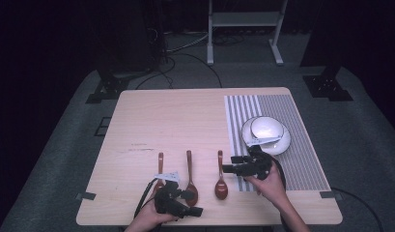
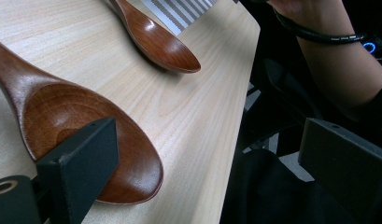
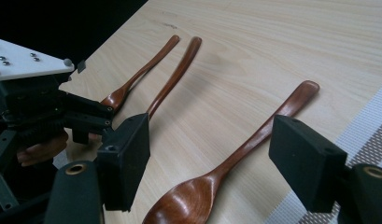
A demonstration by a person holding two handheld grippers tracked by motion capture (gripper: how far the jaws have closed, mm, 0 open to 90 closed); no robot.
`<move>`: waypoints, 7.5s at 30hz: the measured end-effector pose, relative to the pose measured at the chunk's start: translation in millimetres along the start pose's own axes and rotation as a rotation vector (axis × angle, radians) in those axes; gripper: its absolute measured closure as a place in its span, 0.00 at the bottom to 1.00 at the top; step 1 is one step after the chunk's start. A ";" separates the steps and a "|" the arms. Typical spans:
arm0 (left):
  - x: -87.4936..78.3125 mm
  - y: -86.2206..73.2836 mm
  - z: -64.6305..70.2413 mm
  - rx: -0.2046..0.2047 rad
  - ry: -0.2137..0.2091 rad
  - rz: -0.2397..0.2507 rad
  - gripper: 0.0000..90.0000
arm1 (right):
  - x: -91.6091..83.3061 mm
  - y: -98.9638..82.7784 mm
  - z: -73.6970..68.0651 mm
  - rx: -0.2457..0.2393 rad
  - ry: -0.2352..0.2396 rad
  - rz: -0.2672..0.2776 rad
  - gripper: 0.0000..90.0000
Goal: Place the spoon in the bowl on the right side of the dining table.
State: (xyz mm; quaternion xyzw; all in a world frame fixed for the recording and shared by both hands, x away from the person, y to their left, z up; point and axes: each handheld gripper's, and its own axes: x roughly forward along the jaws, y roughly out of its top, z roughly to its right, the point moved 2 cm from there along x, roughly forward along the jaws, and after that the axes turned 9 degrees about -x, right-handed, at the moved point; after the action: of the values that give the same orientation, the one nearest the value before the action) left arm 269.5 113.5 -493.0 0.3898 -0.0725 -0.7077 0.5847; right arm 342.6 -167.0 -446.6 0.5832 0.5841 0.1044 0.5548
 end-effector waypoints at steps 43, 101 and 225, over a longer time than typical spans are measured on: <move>-0.4 0.4 -0.9 -0.002 -0.012 -0.002 0.04 | 84.0 46.4 -2.7 0.018 0.106 -0.116 0.31; -10.3 4.5 -0.8 0.020 -0.011 0.022 0.04 | 125.1 58.9 12.5 0.303 0.311 -0.073 0.93; -47.7 13.6 -12.8 0.023 0.068 0.167 0.04 | -128.0 87.7 155.2 0.557 -0.255 0.387 0.92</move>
State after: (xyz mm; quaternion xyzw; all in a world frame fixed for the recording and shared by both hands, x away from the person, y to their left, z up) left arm 288.7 156.0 -471.9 0.4127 -0.0930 -0.6420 0.6394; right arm 473.9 -324.4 -368.1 0.8201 0.3950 -0.0291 0.4130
